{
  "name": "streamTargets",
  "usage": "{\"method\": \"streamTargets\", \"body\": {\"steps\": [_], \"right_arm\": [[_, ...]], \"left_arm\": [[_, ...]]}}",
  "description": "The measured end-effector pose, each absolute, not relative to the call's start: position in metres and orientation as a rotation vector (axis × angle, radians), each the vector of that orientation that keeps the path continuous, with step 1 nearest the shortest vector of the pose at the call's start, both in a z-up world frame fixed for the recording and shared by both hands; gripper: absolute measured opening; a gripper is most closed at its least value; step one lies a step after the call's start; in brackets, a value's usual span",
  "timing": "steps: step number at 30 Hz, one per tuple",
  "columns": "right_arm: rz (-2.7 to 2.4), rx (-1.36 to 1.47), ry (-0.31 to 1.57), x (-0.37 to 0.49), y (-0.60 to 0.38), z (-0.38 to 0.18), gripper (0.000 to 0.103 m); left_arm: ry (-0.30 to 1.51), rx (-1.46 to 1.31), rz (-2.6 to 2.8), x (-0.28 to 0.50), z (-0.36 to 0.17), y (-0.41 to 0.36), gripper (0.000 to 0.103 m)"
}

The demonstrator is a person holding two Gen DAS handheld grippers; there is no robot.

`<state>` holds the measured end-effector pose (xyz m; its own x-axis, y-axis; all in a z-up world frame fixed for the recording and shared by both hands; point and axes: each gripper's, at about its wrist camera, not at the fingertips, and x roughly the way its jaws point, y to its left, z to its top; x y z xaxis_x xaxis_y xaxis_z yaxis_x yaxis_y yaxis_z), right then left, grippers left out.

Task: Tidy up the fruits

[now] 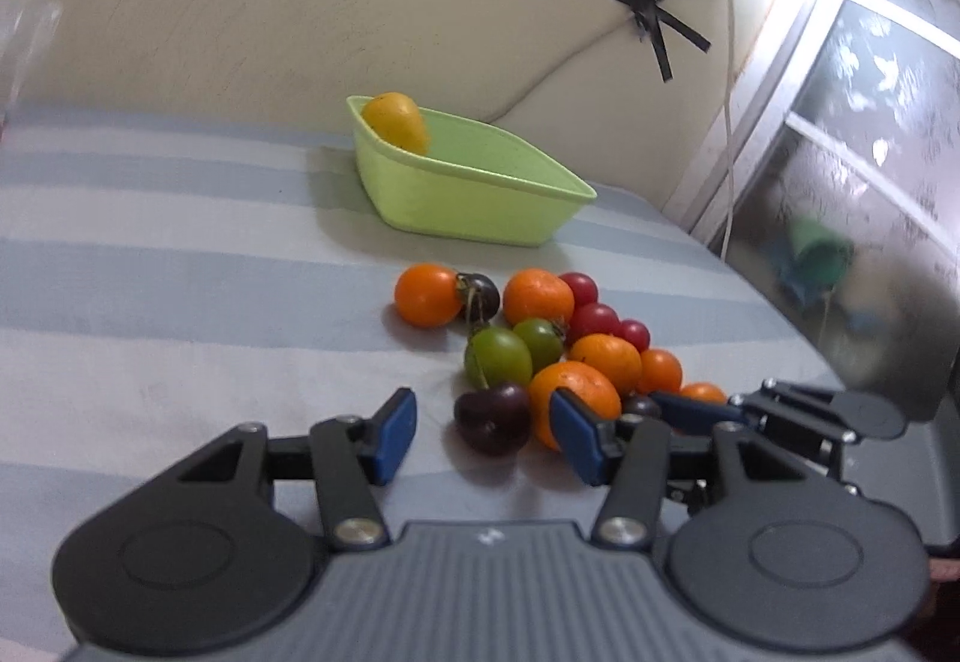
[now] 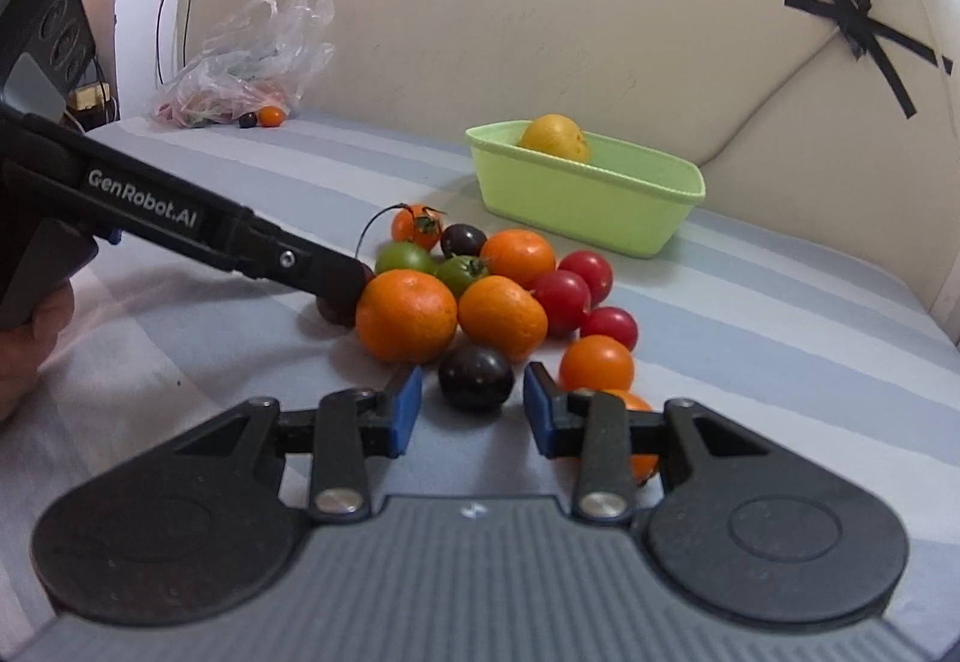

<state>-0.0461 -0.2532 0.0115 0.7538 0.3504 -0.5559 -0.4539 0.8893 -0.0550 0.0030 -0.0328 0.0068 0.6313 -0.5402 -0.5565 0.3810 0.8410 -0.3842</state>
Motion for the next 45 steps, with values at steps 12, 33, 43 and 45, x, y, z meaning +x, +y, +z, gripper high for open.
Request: {"method": "streamTargets", "body": {"steps": [12,33,43,45], "right_arm": [[0.429,-0.15,0.576,-0.047,-0.258,0.011,0.03],[0.413,-0.091,0.564,-0.066,-0.264,0.012,0.03],[0.434,-0.036,0.475,-0.052,-0.279,0.044,0.029],[0.425,-0.026,0.457,-0.03,-0.285,0.056,0.029]], "left_arm": [[0.676,-0.252,-0.54,0.001,0.013,-0.043,0.04],[0.678,-0.199,-0.517,-0.01,0.005,-0.035,0.037],[0.615,-0.261,-0.528,-0.003,0.038,-0.016,0.031],[0.594,-0.237,-0.533,0.011,0.054,-0.024,0.031]]}}
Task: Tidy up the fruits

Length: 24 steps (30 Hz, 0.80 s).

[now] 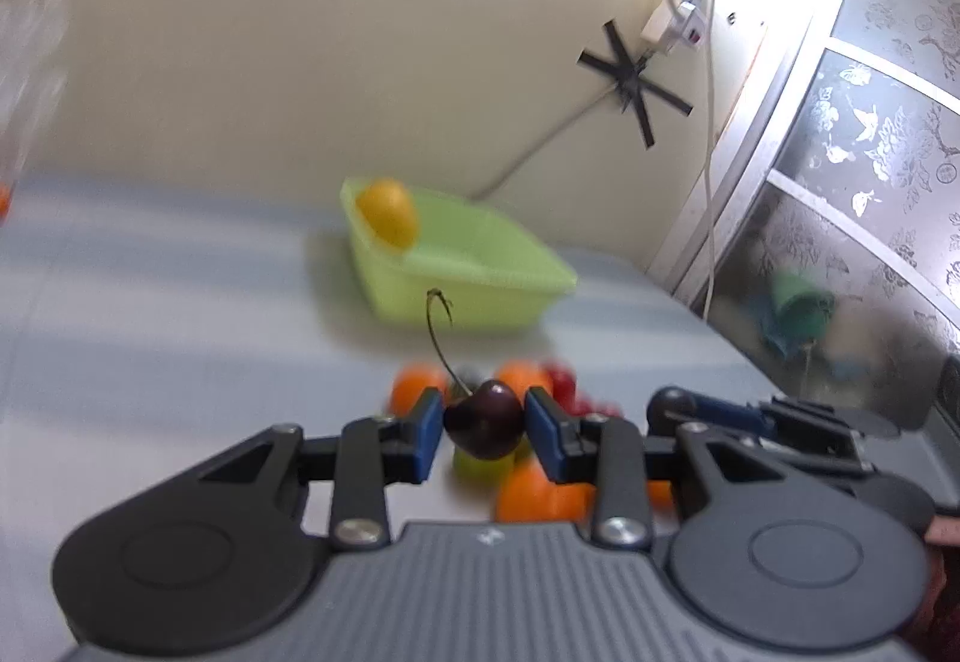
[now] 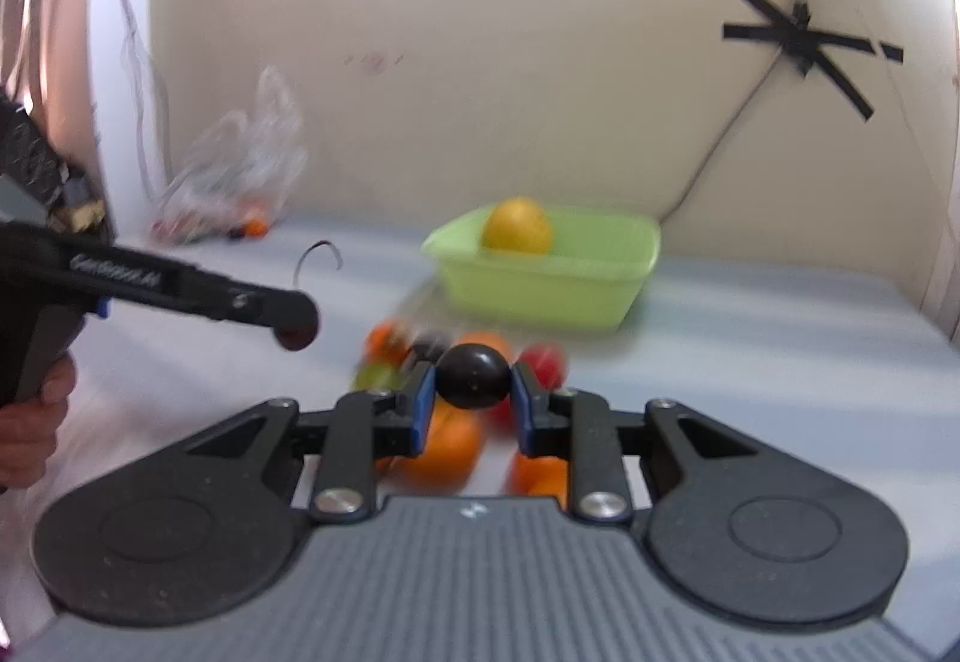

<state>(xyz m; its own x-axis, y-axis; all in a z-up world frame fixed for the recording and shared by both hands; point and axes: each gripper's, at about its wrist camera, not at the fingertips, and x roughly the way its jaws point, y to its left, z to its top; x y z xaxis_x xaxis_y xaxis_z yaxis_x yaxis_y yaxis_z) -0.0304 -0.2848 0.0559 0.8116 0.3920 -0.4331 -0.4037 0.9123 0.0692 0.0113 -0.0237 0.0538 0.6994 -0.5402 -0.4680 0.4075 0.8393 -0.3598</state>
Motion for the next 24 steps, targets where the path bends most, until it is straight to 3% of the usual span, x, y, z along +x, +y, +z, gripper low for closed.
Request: {"method": "streamTargets", "body": {"steps": [4,13,16,24], "right_arm": [[0.415,0.017,0.491,0.04,-0.294,0.065,0.03],[0.371,0.024,0.603,0.128,-0.29,0.044,0.032],[0.372,0.023,0.593,0.123,-0.29,0.042,0.045],[0.396,0.066,0.489,0.043,-0.32,0.06,0.046]], "left_arm": [[0.567,-0.206,-0.539,0.064,0.073,-0.05,0.031],[0.677,-0.212,-0.443,0.153,0.053,-0.083,0.032],[0.696,-0.189,-0.415,0.155,0.049,-0.088,0.042],[0.594,-0.139,-0.502,0.071,0.074,-0.069,0.046]]}}
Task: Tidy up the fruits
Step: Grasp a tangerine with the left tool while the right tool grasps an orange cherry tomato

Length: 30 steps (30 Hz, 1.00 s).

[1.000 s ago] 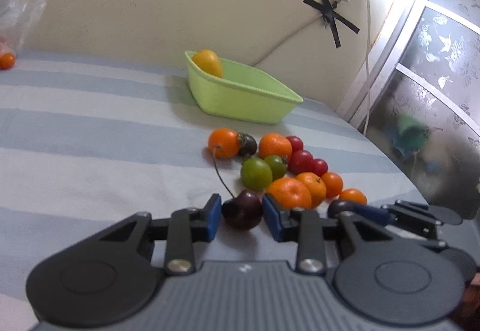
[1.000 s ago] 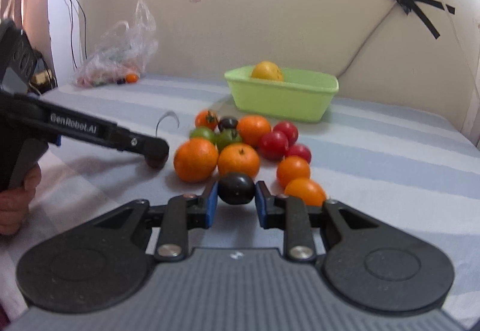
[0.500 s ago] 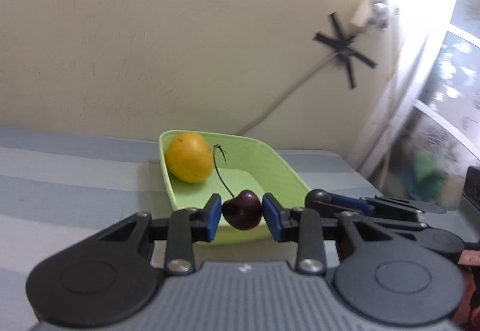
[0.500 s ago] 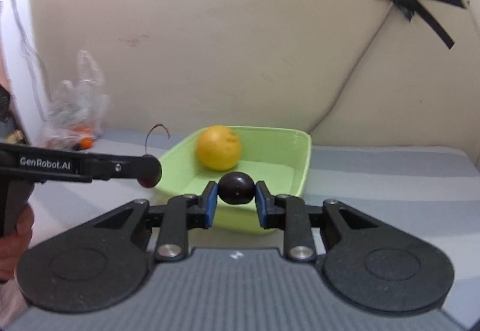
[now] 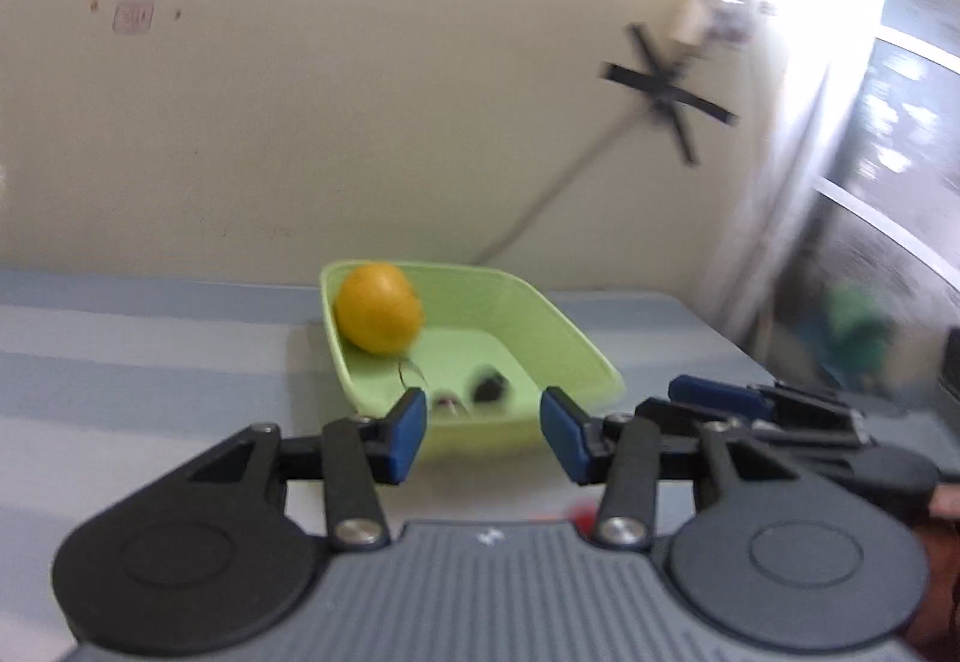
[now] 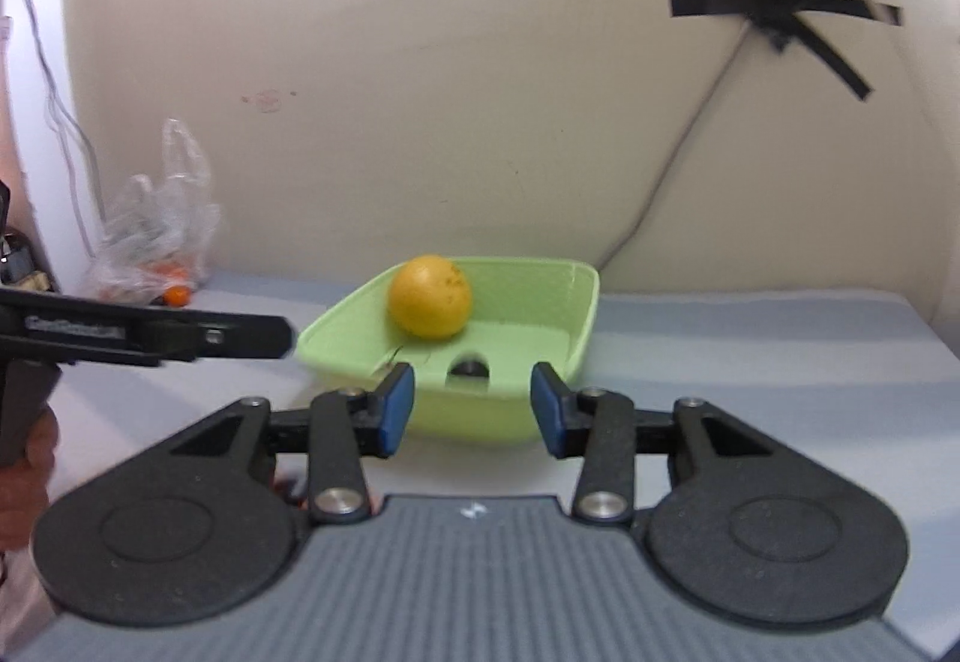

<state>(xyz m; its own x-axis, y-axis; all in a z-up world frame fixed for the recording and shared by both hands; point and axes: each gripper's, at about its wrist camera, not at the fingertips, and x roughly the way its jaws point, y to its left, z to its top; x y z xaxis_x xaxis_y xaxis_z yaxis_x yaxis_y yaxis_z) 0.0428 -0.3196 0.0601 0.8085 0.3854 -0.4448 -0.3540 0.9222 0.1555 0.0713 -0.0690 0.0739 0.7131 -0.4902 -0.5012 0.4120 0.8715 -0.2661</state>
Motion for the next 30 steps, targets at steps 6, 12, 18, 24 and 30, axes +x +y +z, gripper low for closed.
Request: {"method": "streamTargets", "body": {"steps": [6,12,18,24,30], "right_arm": [[0.38,0.015,0.476,-0.041,-0.321,0.046,0.046],[0.326,0.003,0.547,-0.06,-0.314,0.016,0.05],[0.328,-0.016,0.581,-0.053,-0.309,0.009,0.049],[0.362,-0.042,0.578,-0.065,-0.301,0.008,0.036],[0.489,-0.031,0.575,-0.094,-0.282,0.015,0.036]], "left_arm": [[0.618,-0.047,-0.534,-0.016,0.047,-0.068,0.061],[0.683,-0.043,-0.489,-0.029,0.022,-0.078,0.073],[0.684,-0.053,-0.483,-0.017,0.018,-0.092,0.062],[0.705,-0.097,-0.484,-0.029,0.015,-0.082,0.042],[0.745,-0.108,-0.552,-0.069,0.021,-0.054,0.042]]}}
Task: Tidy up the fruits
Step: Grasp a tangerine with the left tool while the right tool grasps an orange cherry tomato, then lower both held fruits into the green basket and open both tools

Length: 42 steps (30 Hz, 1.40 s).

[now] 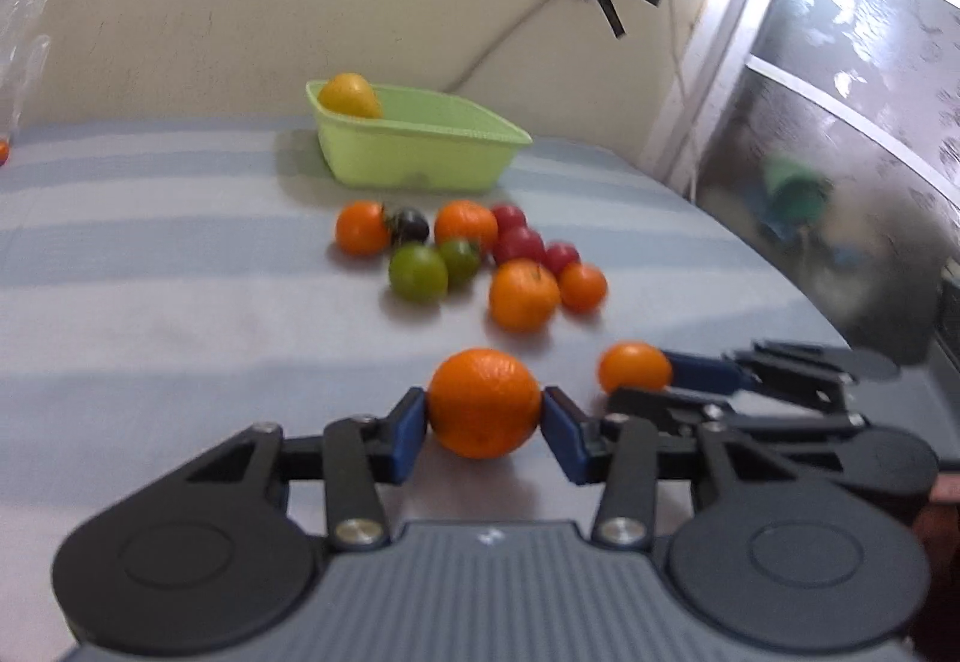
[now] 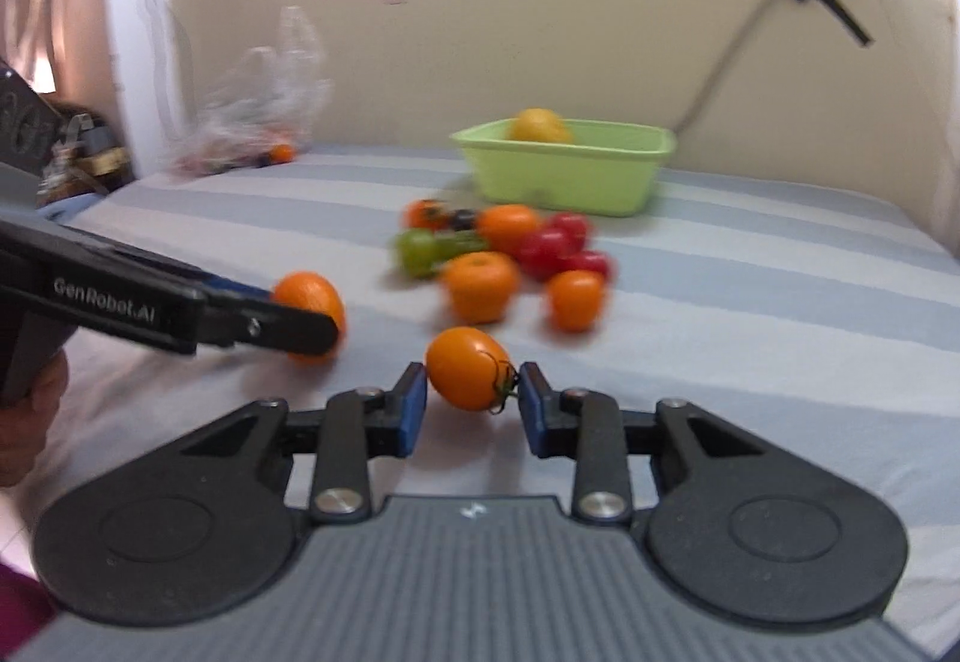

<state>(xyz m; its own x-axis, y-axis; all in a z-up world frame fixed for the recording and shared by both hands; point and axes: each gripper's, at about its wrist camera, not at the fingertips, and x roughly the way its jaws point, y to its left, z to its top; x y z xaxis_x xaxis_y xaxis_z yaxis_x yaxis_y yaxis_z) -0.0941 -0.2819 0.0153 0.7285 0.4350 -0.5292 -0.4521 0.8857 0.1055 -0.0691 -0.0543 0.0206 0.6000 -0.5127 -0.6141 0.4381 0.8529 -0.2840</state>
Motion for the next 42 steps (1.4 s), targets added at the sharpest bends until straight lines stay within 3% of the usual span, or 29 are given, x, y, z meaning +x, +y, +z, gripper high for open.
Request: {"method": "streamTargets", "body": {"steps": [11,14,18,27,36,39,40,42], "right_arm": [[0.525,-0.108,0.583,-0.104,-0.256,0.011,0.037],[0.531,-0.118,0.585,-0.105,-0.256,0.01,0.036],[0.558,-0.099,0.58,-0.101,-0.258,0.014,0.032],[0.467,0.022,0.424,0.005,-0.293,0.073,0.032],[0.407,0.106,0.557,0.119,-0.297,0.044,0.033],[0.402,0.081,0.557,0.12,-0.291,0.038,0.035],[0.399,0.072,0.549,0.119,-0.29,0.037,0.043],[0.397,0.065,0.532,0.116,-0.29,0.04,0.048]], "left_arm": [[0.711,-0.013,-0.543,-0.091,0.016,-0.066,0.05],[0.707,-0.02,-0.539,-0.09,0.014,-0.065,0.04],[0.735,-0.078,-0.567,-0.081,0.017,-0.058,0.04],[0.626,-0.13,-0.588,0.033,0.072,-0.074,0.04],[0.72,-0.25,-0.478,0.163,0.056,-0.089,0.04],[0.759,-0.217,-0.442,0.173,0.045,-0.097,0.04],[0.762,-0.209,-0.435,0.175,0.041,-0.099,0.043],[0.742,-0.195,-0.438,0.173,0.042,-0.102,0.05]]}}
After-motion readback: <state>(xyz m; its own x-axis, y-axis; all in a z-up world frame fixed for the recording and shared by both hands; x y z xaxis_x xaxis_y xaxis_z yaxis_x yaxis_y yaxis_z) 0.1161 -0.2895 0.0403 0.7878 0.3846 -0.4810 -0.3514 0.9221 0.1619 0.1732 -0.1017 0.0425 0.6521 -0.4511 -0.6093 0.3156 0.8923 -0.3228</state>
